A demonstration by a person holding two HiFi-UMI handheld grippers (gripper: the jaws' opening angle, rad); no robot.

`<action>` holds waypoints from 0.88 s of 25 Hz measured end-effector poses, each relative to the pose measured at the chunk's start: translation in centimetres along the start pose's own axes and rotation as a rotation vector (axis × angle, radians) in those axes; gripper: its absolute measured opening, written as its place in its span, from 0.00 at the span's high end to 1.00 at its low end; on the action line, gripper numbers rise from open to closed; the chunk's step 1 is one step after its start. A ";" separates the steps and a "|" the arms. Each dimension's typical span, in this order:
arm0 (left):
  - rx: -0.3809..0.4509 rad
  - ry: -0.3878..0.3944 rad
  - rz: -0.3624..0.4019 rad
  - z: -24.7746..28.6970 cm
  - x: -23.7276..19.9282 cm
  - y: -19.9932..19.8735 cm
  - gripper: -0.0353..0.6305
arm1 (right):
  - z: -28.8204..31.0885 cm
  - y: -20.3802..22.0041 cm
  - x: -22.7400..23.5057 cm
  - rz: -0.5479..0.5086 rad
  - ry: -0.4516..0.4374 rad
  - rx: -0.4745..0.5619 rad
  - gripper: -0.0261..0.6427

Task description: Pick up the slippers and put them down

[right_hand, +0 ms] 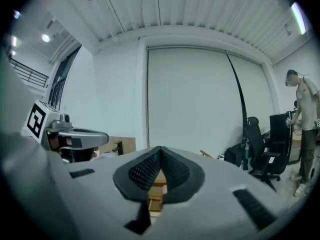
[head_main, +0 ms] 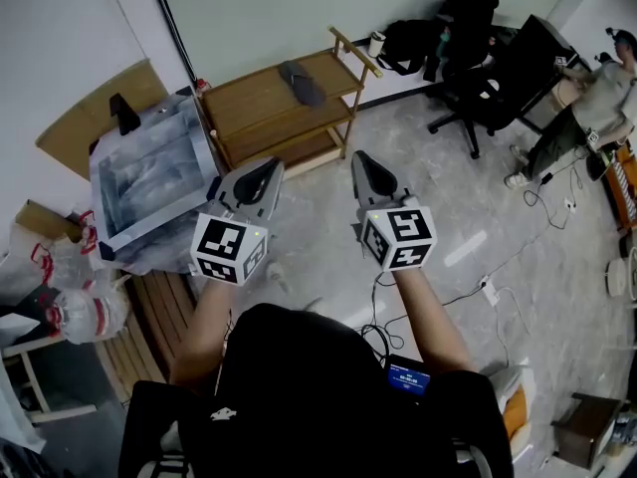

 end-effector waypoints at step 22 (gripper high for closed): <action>0.000 -0.037 -0.090 8.3 -7.0 -0.2 0.94 | 9.3 -1.2 4.6 -0.023 -0.011 -0.044 0.97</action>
Point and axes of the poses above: the fingertips, and each gripper's own axes: z forward along the fingers, x to its right, y out of its underside, the point moved 5 cm from there along -z, backward along the fingers, and after that the axes turned 10 degrees about -x, right-handed, at the moved point
